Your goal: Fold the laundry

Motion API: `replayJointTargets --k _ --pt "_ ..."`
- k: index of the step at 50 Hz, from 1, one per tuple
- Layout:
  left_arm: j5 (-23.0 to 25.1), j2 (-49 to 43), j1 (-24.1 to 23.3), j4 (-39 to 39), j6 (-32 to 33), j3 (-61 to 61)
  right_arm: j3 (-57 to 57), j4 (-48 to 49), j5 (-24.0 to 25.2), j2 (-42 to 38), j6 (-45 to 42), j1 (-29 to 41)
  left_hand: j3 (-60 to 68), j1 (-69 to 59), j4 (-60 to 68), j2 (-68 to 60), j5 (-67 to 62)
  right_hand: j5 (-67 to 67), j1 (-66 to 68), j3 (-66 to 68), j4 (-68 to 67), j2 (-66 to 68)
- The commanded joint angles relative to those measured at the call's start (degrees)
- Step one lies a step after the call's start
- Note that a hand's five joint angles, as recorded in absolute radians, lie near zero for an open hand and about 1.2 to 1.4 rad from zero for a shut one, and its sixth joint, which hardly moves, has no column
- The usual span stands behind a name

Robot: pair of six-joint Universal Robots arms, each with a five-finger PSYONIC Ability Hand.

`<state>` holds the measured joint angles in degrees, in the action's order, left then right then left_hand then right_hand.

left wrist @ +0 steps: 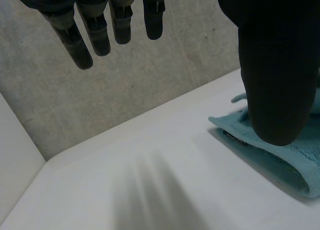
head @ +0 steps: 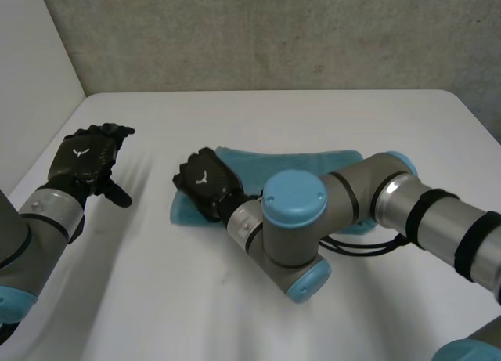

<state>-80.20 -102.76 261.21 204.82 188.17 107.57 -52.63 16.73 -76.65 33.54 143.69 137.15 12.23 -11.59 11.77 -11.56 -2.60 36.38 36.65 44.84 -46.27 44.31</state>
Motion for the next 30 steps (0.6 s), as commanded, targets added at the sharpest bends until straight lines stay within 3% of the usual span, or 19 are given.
replayJointTargets --k 1,5,14,20,23,25,26,28,29,30 --pt "0.31 -0.15 -0.87 0.05 0.09 -0.08 -2.46 -0.82 -8.06 5.9 1.33 -1.79 -2.23 1.59 -1.77 1.56 2.6 -36.38 -26.65 -34.84 36.27 -34.31" --pt "0.48 -0.33 -1.92 0.05 0.35 -0.96 -8.96 -1.61 -12.03 14.69 6.06 -6.79 -2.23 1.59 -1.77 1.56 2.6 -36.38 -26.65 -34.84 36.27 -34.31" --pt "0.75 -5.33 -11.14 -0.65 0.97 -9.29 -26.0 -5.81 -11.42 27.35 22.76 -21.11 -1.68 1.04 -1.22 1.01 2.05 -36.38 -26.65 -34.84 36.27 -34.31" --pt "0.39 -11.4 -15.54 -4.78 2.19 -17.82 -32.27 -9.88 -7.37 28.95 24.18 -26.41 -0.67 0.03 -0.21 0.0 1.04 -36.38 -26.65 -34.84 36.27 -34.31" --pt "-0.13 -14.3 -17.39 -7.85 2.9 -22.39 -37.44 -9.44 -2.82 28.77 24.18 -30.26 -0.67 0.03 -0.21 0.0 1.04 -28.26 -18.53 -26.72 28.15 -26.19" --pt "-0.22 -14.83 -17.57 -8.48 2.9 -23.28 -38.06 -9.0 -2.37 28.77 24.18 -30.71 -0.67 0.03 -0.21 0.0 1.04 -25.89 -16.16 -24.35 25.78 -23.82" --pt "-0.83 -16.05 -17.92 -9.87 2.81 -25.37 -39.63 -7.26 -1.84 28.51 24.1 -31.67 -0.67 0.03 -0.21 0.0 1.04 -17.54 -7.82 -16.0 17.43 -15.47" --pt "-1.54 -16.41 -17.92 -9.97 2.72 -25.92 -40.0 -6.46 -1.84 28.42 24.01 -31.77 -0.67 0.03 -0.21 0.0 1.04 -14.96 -5.23 -13.42 14.85 -12.89" --pt "-5.49 -13.78 -16.96 -10.15 2.37 -21.97 -41.76 0.23 -4.38 24.2 16.81 -33.35 -0.84 0.19 -0.38 0.17 1.21 33.62 43.35 35.16 -33.73 35.69" --pt "-5.41 -13.26 -16.78 -10.06 2.29 -21.36 -41.41 0.41 -4.99 24.38 15.58 -33.44 -0.84 0.19 -0.38 0.17 1.21 33.62 43.35 35.16 -33.73 35.69"
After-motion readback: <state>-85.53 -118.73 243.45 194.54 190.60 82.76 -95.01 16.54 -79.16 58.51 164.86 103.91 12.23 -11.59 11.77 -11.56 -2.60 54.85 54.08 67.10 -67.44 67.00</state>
